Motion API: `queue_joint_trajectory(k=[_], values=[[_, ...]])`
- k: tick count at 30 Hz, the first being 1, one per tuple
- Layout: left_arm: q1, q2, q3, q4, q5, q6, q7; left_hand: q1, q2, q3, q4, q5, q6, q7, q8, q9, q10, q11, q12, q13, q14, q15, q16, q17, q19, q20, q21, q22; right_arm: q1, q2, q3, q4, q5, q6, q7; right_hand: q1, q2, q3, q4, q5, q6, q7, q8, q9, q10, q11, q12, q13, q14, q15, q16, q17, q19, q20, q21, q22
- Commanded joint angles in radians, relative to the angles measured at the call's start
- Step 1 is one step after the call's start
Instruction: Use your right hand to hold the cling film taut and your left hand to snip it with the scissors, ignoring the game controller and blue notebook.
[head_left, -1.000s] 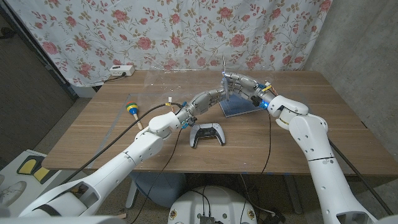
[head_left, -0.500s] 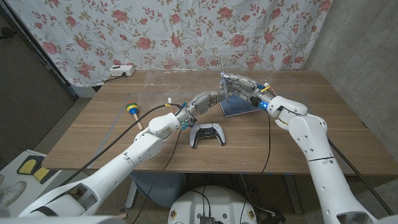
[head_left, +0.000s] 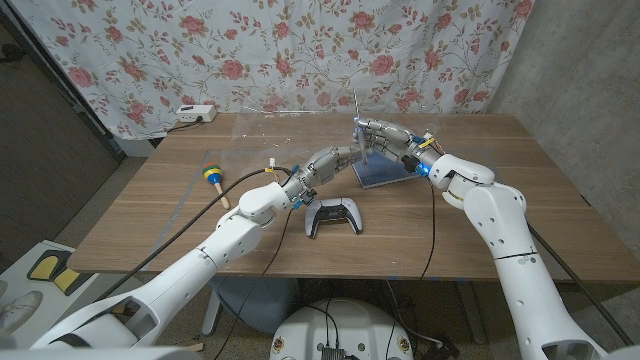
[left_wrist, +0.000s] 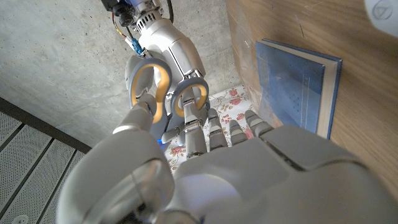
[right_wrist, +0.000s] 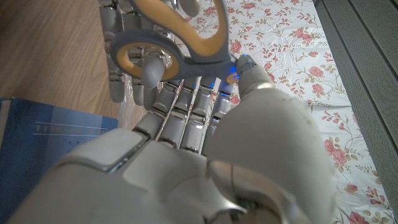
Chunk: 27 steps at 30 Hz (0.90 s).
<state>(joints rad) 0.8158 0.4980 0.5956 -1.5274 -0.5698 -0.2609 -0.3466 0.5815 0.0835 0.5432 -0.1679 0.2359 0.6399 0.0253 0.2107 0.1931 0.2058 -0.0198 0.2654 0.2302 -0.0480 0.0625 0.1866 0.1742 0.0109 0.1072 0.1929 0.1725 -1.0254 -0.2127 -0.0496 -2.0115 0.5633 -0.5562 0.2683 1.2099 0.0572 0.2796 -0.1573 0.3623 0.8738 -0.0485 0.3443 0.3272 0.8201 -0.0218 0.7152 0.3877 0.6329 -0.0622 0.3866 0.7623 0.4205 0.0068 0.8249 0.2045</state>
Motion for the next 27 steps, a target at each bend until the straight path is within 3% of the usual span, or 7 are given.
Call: queue_joint_trajectory(k=[1,27], values=[[0.01,-0.001,0.005,-0.026,0.019,0.007,0.032,0.002,-0.014,-0.008,0.001,-0.009,0.01,-0.002,-0.003,0.004,0.01,0.002,0.006,0.003,0.009,0.0,0.008,0.004,0.01,0.005,0.004,0.002,-0.009,-0.002,-0.008,-0.009,-0.008,0.013,-0.001,0.007,0.016,-0.005,-0.002,0.008,0.031,-0.025,0.004,0.004,0.143,-0.133,0.001,0.003,0.008,-0.165,-0.002,0.004,-0.002,0.002,0.007,-0.001],[0.025,-0.004,0.008,-0.042,0.035,-0.001,0.06,0.022,-0.012,-0.013,-0.002,-0.024,0.015,-0.01,-0.006,0.005,0.027,-0.008,0.011,0.007,0.038,-0.011,0.016,0.004,0.023,0.012,0.006,0.002,-0.034,0.001,-0.025,-0.045,-0.027,0.026,-0.048,0.007,0.015,-0.004,-0.003,0.01,0.036,-0.027,0.006,0.004,0.146,-0.134,-0.001,0.004,0.01,-0.166,-0.011,0.012,-0.02,0.01,0.015,-0.003]])
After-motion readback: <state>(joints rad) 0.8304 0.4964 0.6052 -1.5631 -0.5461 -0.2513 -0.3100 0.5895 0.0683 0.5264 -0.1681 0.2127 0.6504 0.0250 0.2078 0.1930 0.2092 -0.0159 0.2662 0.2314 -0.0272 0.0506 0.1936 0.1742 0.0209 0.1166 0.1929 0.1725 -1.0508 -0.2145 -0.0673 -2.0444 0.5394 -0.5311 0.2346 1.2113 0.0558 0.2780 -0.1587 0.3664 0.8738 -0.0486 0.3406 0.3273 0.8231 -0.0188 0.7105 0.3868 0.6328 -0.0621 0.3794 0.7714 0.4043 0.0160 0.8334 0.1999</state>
